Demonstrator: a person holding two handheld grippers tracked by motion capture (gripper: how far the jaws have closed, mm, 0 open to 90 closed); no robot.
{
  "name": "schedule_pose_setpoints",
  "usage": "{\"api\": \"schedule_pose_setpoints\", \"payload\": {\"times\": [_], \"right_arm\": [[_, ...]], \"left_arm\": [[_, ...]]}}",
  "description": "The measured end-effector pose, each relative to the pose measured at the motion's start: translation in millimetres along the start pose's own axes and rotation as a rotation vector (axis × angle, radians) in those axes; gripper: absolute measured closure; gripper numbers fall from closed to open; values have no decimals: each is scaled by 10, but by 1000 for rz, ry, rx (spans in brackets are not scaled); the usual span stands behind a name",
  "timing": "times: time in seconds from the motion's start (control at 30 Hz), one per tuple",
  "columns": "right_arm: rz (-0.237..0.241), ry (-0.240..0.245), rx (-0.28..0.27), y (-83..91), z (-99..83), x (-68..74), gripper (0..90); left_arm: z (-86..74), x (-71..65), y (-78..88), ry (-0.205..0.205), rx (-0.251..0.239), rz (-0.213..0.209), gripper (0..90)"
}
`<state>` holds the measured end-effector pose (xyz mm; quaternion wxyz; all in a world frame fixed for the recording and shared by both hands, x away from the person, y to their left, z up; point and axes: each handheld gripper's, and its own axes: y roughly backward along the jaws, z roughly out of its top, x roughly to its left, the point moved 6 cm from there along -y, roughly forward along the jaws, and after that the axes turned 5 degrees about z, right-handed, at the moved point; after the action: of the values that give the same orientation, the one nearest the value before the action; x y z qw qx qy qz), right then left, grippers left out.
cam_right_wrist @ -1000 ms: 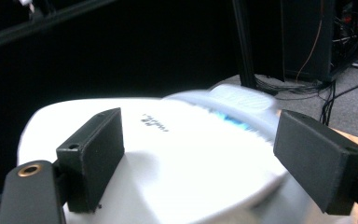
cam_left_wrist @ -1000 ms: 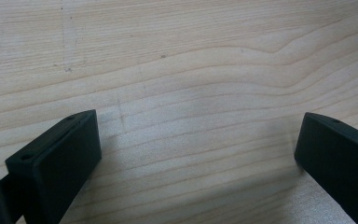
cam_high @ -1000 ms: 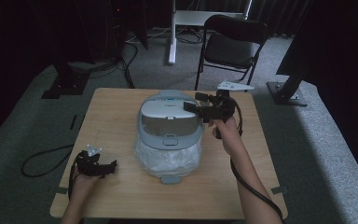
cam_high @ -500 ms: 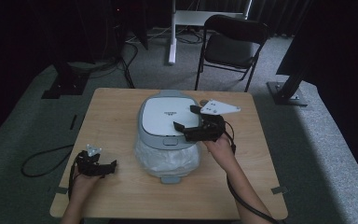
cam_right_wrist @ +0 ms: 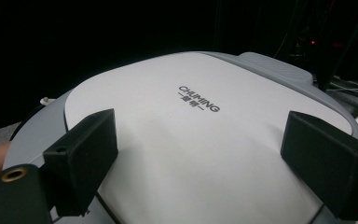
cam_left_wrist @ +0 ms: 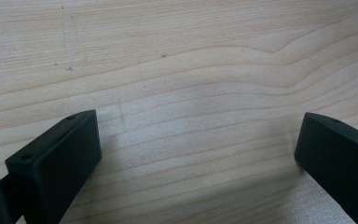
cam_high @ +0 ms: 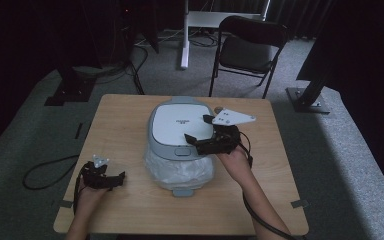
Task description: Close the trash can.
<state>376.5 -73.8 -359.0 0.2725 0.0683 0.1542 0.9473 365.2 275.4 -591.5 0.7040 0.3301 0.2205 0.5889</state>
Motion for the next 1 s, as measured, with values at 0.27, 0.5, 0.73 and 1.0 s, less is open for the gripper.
{"api": "schedule_pose_setpoints", "payload": {"times": [0.27,0.5,0.73,1.0], "right_arm": [[-18,-4,-14,7,-17,16,105],[-30,22,14,-9,-32,56,106],[-38,19,-21,5,-53,40,105],[-75,27,-70,89,-70,-12,106]], "left_arm": [[0,0,0,0,0,0,12],[-1,0,0,0,0,0,11],[-1,1,1,-1,1,0,12],[0,0,0,0,0,0,11]]}}
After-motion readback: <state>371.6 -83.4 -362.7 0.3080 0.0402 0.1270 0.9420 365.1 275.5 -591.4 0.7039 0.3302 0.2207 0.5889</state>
